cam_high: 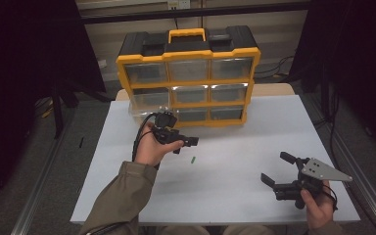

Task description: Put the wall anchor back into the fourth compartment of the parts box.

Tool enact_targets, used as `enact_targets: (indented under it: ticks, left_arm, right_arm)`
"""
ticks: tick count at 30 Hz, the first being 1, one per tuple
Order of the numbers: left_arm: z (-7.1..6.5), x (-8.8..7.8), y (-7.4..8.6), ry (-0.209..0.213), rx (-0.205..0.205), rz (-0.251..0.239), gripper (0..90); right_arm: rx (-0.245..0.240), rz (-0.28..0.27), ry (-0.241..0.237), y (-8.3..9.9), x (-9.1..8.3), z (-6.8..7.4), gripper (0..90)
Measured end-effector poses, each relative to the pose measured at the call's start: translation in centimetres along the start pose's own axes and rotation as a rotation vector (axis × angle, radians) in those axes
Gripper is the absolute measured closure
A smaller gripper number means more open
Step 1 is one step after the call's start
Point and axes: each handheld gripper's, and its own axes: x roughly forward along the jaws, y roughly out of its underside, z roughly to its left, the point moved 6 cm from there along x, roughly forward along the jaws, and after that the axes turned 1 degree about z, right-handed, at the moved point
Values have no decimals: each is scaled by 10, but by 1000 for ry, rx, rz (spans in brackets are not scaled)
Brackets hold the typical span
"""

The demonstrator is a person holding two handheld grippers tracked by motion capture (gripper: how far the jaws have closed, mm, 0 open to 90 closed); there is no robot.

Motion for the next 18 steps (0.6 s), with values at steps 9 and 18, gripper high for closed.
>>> enact_targets:
  ticks: [9,18]
  left_arm:
    - [1,7,8,0,4,1,148]
    - [4,13,17,5,-1,20,148]
  right_arm:
    - [1,6,-3,0,0,1,0]
    - [-7,3,7,0,0,-1,0]
